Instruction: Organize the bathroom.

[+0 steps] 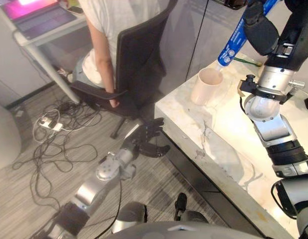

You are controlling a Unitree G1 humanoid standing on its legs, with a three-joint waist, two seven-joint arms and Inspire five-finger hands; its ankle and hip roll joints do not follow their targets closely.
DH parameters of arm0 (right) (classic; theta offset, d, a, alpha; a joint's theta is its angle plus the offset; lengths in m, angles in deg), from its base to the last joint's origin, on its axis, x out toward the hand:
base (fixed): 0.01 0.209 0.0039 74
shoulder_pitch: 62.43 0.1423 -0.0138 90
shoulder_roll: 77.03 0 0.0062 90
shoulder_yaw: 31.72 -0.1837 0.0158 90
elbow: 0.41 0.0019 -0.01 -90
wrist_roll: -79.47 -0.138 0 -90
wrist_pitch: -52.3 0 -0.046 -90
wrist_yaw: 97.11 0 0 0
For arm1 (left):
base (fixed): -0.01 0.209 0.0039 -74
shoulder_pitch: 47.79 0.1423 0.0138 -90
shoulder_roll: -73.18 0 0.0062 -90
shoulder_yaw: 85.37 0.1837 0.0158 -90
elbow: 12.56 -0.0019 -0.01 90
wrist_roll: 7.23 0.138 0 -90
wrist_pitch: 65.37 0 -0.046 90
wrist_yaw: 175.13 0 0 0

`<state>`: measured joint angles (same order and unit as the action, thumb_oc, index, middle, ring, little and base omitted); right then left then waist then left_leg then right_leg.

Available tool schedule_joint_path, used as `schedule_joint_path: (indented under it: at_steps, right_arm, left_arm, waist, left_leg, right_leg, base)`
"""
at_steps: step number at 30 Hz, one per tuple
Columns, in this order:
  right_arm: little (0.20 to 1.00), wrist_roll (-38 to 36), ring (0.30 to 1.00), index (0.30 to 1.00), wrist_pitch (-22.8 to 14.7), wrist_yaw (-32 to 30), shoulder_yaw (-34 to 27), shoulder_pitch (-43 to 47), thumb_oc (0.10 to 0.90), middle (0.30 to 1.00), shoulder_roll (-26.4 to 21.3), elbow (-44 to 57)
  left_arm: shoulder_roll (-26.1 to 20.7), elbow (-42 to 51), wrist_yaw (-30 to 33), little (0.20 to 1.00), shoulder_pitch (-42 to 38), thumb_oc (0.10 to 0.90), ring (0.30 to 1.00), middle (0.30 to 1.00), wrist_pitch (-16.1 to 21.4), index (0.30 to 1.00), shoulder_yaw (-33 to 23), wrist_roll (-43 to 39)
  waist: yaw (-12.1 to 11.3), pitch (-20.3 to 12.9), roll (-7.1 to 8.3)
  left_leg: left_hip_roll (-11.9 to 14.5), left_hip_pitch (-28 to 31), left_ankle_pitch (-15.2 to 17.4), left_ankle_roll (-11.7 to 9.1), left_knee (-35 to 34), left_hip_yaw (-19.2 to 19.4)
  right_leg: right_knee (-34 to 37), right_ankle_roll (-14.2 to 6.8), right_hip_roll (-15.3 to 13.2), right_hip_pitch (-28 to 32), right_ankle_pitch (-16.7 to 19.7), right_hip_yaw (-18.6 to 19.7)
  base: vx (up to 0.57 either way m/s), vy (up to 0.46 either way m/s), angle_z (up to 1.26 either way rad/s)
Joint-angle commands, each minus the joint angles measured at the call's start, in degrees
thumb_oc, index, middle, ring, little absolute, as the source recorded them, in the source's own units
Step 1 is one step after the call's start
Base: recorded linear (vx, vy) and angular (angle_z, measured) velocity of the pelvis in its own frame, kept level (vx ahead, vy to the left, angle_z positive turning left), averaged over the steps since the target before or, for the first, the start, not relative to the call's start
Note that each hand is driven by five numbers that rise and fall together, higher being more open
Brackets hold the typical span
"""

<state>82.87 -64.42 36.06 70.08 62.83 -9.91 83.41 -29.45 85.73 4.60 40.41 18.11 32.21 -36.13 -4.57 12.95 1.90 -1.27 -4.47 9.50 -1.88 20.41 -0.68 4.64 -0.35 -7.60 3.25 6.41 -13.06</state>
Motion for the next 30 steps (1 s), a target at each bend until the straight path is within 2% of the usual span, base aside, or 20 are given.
schedule_joint_path:
  at_steps: [1, 3, 4, 5, 6, 8, 14, 23, 30]
  right_arm:
    - [0.3, 0.92, 0.3, 0.3, -5.61, -2.77, -3.53, 3.79, 0.4, 0.3, -4.01, 0.98]
    - [0.3, 0.99, 0.3, 0.3, -6.87, -3.15, -3.81, 2.08, 0.4, 0.3, -4.74, 1.07]
    - [0.3, 0.44, 0.3, 0.3, -7.88, -2.8, -3.96, 1.45, 0.4, 0.3, -5.06, 0.81]
    - [0.3, 0.41, 0.3, 0.3, -7.91, -2.77, -3.99, 1.42, 0.4, 0.3, -5.08, 0.79]
    - [0.3, -0.21, 0.3, 0.3, -8.33, -1.92, -4.29, 0.94, 0.4, 0.3, -5.32, 0.56]
    - [0.3, -1.76, 0.3, 0.3, -8.62, -0.68, -4.99, 0.02, 0.4, 0.3, -5.54, 0.91]
    - [0.3, -1.13, 0.3, 0.3, -6.51, 0.08, -6.23, -3.15, 0.4, 0.3, -4.57, 3.26]
    - [0.3, -1.53, 0.3, 0.3, -5.4, 1.43, -6.49, -5.4, 0.4, 0.3, -3.52, 4.15]
    - [0.3, -2.46, 0.3, 0.3, -4.41, 2.65, -6.03, -7.97, 0.4, 0.3, -1.37, 6.58]
  left_arm:
    - [-0.71, 6.06, -2.9, 0.9, -4.58, 0.8, 0.9, 0.9, 7.51, 0.9, 2.6, -1.53]
    - [-0.83, 5.64, -3.01, 0.9, -4.9, 0.8, 0.9, 0.9, 7.63, 0.9, 3.04, -1.54]
    - [-0.89, 5.48, -2.6, 0.9, -5.19, 0.8, 0.9, 0.9, 7.45, 0.9, 3.3, -1.55]
    - [-0.89, 5.46, -2.58, 0.9, -5.21, 0.8, 0.9, 0.9, 7.45, 0.9, 3.34, -1.55]
    - [-1.27, 5.54, -2.05, 0.9, -5.83, 0.8, 0.9, 0.9, 6.68, 0.9, 3.45, -2.34]
    - [-1.77, 6.12, -2.08, 0.9, -5.93, 0.8, 0.9, 0.9, 5.63, 0.9, 3.08, -2.55]
    - [-3.21, 6.96, -2.96, 0.9, -5.88, 0.8, 0.9, 0.9, 4.06, 0.9, 2.41, -3.6]
    - [-4.37, 7.98, -3.42, 0.9, -4.96, 0.8, 0.9, 0.9, 2.62, 0.9, 1.54, -5.26]
    - [-3.94, 7.64, -1.9, 0.9, -4.82, 0.8, 0.9, 0.9, 3.0, 0.9, 2.19, -4.94]
  waist:
    - [0.12, -3.54, -0.49]
    - [0.42, -3.05, -0.62]
    - [0.65, -3.47, -0.37]
    - [0.64, -3.44, -0.35]
    - [1.07, -4.24, -0.76]
    - [1.42, -5.1, -1.27]
    - [2.09, -6.45, -2.02]
    - [2.11, -6.96, -2.04]
    - [2.62, -7.07, -1.99]
  left_leg:
    - [5.77, 2.11, -11.6, -3.03, -20.3, 4.2]
    - [6.37, 0.89, -13.62, -3.4, -19.05, 4.36]
    - [5.23, 2.02, -12.11, -2.82, -19.7, 3.24]
    - [5.18, 2.12, -12.11, -2.78, -19.78, 3.23]
    - [4.47, 5.15, -11.13, -2.51, -22.79, 2.67]
    - [4.27, 7.23, -10.56, -2.44, -24.54, 2.83]
    - [4.21, 8.01, -9.76, -2.05, -25.41, 3.92]
    - [3.7, 8.62, -8.95, -0.99, -25.41, 4.78]
    - [3.43, 8.83, -8.44, -0.35, -25.41, 5.3]
  right_leg:
    - [-1.57, -6.16, 5.33, 4.44, -8.57, 1.04]
    - [-2.04, -6.18, 5.19, 4.84, -9.13, 1.19]
    - [-1.84, -6.62, 4.41, 4.67, -8.8, 1.07]
    - [-1.82, -6.66, 4.37, 4.75, -8.82, 1.05]
    - [-1.8, -7.42, 3.19, 4.35, -8.37, 0.18]
    - [-2.04, -8.05, 2.46, 3.98, -8.28, -0.61]
    - [-2.93, -8.77, 1.48, 3.25, -8.56, -1.88]
    - [-3.04, -9.33, 0.92, 3.24, -8.34, -1.82]
    - [-3.21, -9.47, 1.01, 3.25, -8.55, -1.67]
  base:
    - [0.24, 0.192, 0.28]
    - [0.17, 0.146, 0.24]
    - [0.1, 0.082, 0.06]
    - [0.19, 0.148, -0.42]
    - [0.17, 0.128, -0.58]
    - [0.19, 0.119, -0.49]
    - [0.09, 0.037, 0.06]
    - [0.06, 0.009, 0.02]
    - [0.01, 0.019, -0.14]
